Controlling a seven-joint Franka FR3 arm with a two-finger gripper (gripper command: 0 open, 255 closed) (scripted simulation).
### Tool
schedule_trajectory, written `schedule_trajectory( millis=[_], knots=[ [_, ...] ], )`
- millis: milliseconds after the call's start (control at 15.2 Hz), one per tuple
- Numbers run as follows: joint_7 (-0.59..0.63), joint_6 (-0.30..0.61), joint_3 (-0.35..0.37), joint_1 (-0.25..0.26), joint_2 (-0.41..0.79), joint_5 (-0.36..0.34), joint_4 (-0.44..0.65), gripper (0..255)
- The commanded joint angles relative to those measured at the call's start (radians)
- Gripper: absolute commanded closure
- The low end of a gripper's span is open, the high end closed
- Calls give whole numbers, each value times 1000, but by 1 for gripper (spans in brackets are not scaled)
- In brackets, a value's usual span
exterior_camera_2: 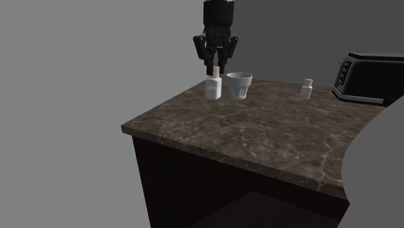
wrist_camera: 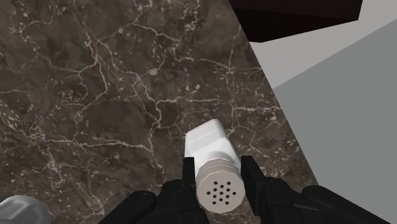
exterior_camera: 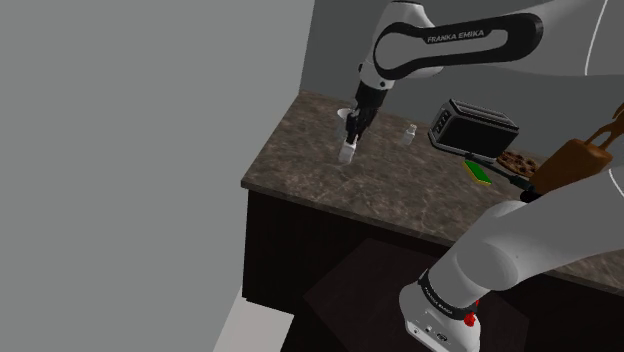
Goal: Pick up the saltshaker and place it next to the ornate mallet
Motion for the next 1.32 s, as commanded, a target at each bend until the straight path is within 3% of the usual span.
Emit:
schedule_trajectory(
  millis=[0, 660, 1254],
  knots=[
    [0, -31, 0, 0, -6, 0, 24, 255],
    [2, -158, 2, 0, -22, 0, 135, 255],
    [-162, -214, -123, -83, -248, -82, -32, 255]
  ],
)
